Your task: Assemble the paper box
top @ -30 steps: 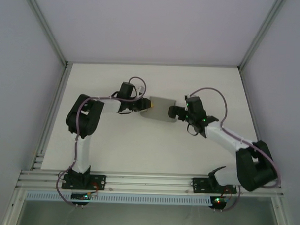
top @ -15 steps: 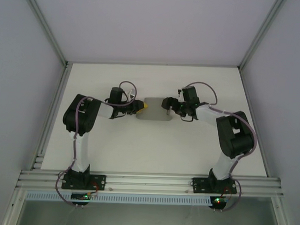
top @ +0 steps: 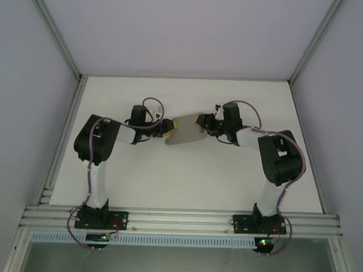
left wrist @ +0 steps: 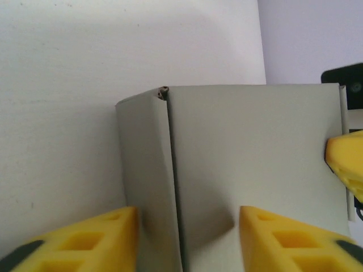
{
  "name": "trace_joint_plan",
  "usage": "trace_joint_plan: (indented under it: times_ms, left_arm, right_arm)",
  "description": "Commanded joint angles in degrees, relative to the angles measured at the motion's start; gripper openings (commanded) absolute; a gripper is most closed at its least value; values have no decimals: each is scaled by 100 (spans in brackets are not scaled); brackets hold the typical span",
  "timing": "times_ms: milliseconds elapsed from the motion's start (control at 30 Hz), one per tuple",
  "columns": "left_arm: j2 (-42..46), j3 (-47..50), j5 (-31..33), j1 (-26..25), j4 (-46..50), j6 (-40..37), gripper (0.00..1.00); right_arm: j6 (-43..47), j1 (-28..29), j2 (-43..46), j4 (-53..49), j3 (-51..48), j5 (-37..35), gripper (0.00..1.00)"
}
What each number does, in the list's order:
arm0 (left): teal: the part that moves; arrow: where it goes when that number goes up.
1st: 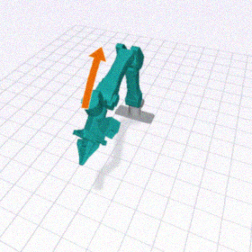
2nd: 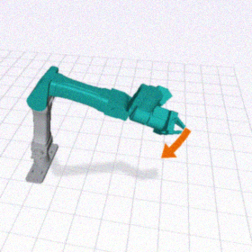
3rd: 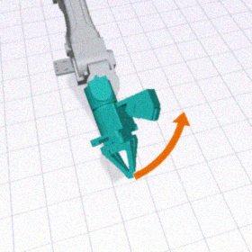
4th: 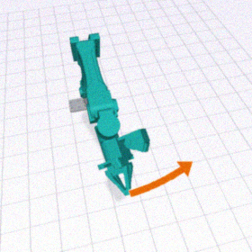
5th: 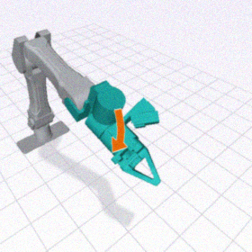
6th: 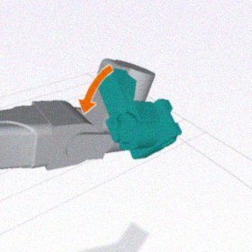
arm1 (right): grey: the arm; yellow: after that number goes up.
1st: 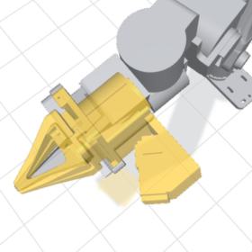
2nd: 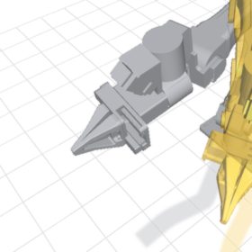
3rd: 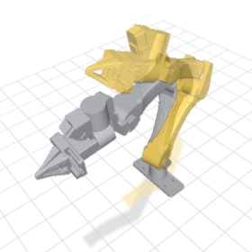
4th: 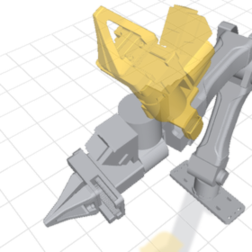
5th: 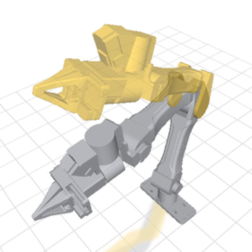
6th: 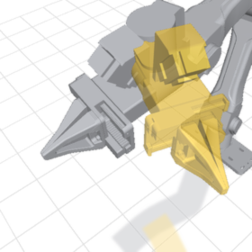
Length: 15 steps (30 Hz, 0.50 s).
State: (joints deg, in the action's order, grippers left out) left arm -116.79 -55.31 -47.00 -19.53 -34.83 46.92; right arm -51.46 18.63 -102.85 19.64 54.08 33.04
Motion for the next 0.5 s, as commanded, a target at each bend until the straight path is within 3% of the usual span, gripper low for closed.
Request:
trace_joint_plan:
  times_ms: [0, 67, 167, 267, 367, 467]
  left_arm:
    - [912, 15, 425, -60, 409, -912, 70]
    - [1505, -33, 846, -101, 954, -1745, 100]
    - [2592, 273, 1797, -384, 1330, -3196, 100]
    - [3375, 476, 2527, -946, 1692, -5202, 100]
    - [3642, 243, 3220, -1637, 2853, -7229, 100]
    - [3707, 192, 3886, -2185, 3283, -8258, 100]
  right_arm:
    - [169, -20, 673, -529, -22, 125, 41]
    - [128, -101, 945, -1119, 0, 129, 42]
    - [97, -247, 1279, -2036, -52, 85, 42]
    - [-151, -476, 1498, -2929, 27, 192, 42]
    - [-294, -805, 1540, -4069, 337, 399, 41]
    - [-483, -970, 1639, -4589, 420, 414, 38]
